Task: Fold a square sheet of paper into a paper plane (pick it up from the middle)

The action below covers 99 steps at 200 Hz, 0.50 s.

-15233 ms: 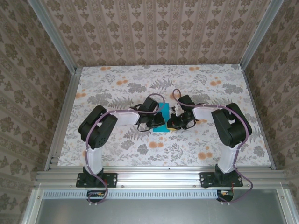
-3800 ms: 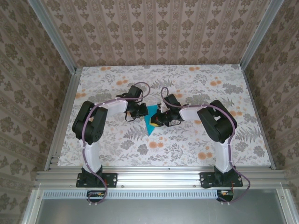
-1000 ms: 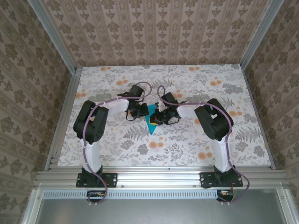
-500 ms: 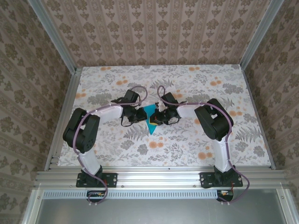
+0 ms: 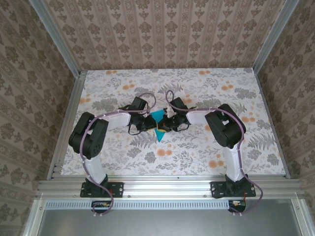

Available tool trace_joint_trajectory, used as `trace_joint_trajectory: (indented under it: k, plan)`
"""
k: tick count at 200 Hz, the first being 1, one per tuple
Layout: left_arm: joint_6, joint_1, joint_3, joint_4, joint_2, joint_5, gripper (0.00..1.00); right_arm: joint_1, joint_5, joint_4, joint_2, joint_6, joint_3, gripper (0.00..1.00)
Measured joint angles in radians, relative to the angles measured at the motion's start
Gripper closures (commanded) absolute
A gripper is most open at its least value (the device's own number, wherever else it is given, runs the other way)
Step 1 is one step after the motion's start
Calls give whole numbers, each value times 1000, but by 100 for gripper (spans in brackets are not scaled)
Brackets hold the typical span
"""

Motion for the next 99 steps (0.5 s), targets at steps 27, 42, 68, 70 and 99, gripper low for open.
trace_joint_trajectory:
  k: [27, 42, 68, 70, 99]
  plan:
    - [0, -2, 0, 3, 13, 0, 82, 0, 0, 0, 0, 0, 0, 99]
    - [0, -3, 0, 5, 13, -1, 82, 0, 0, 0, 0, 0, 0, 99]
    - [0, -4, 0, 6, 15, -1, 84, 0, 0, 0, 0, 0, 0, 99]
    - [0, -3, 0, 6, 15, -1, 85, 0, 0, 0, 0, 0, 0, 99]
    - [0, -3, 0, 6, 18, -3, 88, 0, -1, 7, 0, 4, -3, 100]
